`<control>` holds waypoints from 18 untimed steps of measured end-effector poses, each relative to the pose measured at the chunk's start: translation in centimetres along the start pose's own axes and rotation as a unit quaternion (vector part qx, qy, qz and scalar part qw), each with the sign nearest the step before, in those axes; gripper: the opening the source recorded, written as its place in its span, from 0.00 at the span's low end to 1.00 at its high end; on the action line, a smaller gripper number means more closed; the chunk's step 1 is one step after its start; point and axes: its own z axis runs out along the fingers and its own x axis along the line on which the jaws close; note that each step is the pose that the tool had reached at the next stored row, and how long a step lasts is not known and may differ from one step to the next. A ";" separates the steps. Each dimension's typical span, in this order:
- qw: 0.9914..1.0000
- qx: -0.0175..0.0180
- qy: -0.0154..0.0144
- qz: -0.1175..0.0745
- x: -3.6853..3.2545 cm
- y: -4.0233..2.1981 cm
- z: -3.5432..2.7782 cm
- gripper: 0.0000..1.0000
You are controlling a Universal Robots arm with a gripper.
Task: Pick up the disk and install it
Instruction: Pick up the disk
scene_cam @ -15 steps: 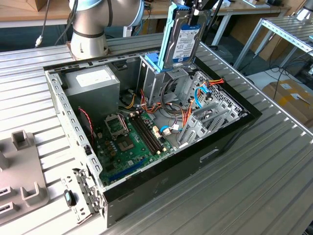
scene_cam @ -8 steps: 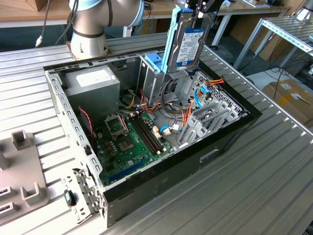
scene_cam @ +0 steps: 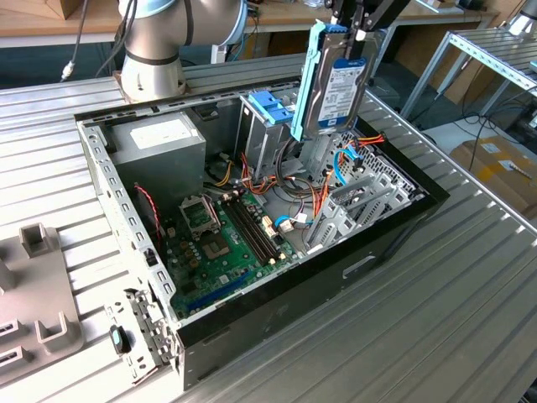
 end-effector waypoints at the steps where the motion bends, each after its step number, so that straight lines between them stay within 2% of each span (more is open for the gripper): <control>1: 1.000 0.000 0.003 0.000 0.23 -0.01 0.03 0.35; 2: 1.000 0.000 0.007 0.000 0.46 -0.03 0.07 0.35; 4: 1.000 0.000 0.011 0.000 0.71 -0.04 0.10 0.35; 8: 1.000 0.001 0.020 0.001 1.34 -0.07 0.18 0.35; 11: 1.000 0.001 0.031 0.002 2.04 -0.11 0.28 0.35; 18: 0.999 0.002 0.048 0.003 3.20 -0.17 0.44 0.35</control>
